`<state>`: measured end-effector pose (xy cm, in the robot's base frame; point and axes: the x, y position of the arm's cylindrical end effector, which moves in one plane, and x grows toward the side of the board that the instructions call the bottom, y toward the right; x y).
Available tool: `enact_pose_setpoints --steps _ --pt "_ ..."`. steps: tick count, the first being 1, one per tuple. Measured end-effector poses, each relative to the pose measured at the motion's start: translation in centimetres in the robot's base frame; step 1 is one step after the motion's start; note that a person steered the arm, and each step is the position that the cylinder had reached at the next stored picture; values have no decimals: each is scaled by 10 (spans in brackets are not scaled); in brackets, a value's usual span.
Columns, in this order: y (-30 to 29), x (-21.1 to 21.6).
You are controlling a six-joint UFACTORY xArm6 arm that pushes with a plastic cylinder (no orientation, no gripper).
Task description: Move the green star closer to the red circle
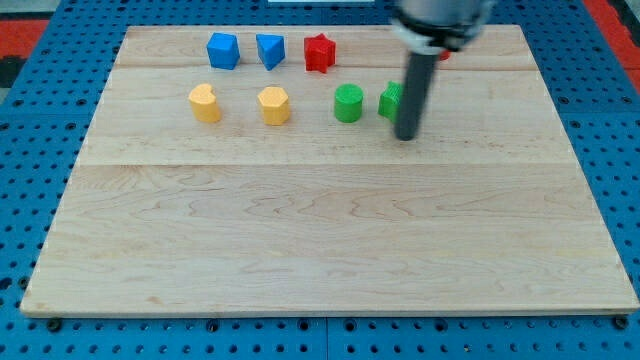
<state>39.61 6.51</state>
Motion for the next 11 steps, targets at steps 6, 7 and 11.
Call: enact_pose_setpoints --steps 6,7,11 --pt "44 -49" --pt "67 -50" --pt "61 -44"
